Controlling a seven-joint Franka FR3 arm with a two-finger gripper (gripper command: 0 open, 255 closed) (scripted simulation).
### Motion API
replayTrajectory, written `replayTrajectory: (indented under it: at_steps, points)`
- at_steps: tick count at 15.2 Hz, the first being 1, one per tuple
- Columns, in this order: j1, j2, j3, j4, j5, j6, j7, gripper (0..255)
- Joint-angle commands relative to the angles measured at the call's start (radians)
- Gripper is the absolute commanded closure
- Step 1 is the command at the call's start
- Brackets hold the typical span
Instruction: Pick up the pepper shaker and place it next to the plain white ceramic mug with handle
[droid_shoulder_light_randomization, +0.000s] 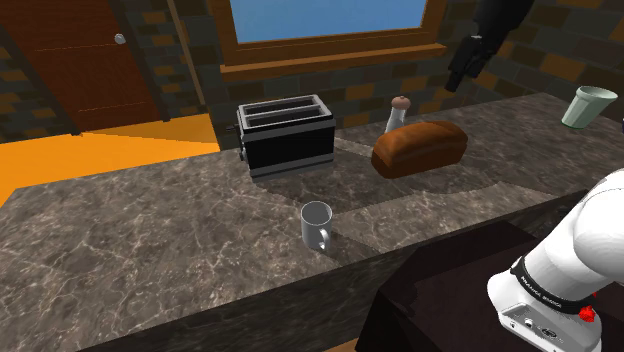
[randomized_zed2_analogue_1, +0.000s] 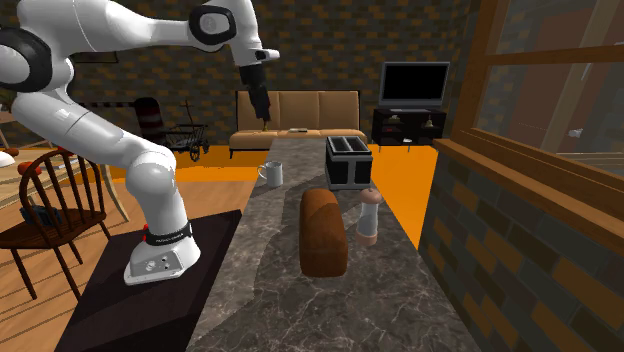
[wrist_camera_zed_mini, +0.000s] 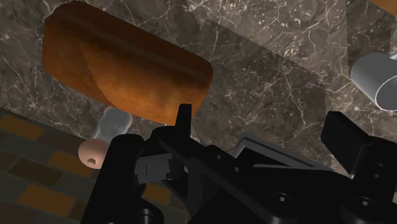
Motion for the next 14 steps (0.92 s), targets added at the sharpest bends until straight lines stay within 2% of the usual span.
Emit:
replayTrajectory:
  at_steps: [1, 7, 14]
  points:
    - [0.000, 0.000, 0.000, 0.000, 0.000, 0.000, 0.000, 0]
    - [-0.032, 0.167, -0.080, 0.021, -0.030, 0.137, -0.063, 0]
    - [-0.057, 0.394, -0.170, 0.100, -0.033, 0.272, -0.140, 0]
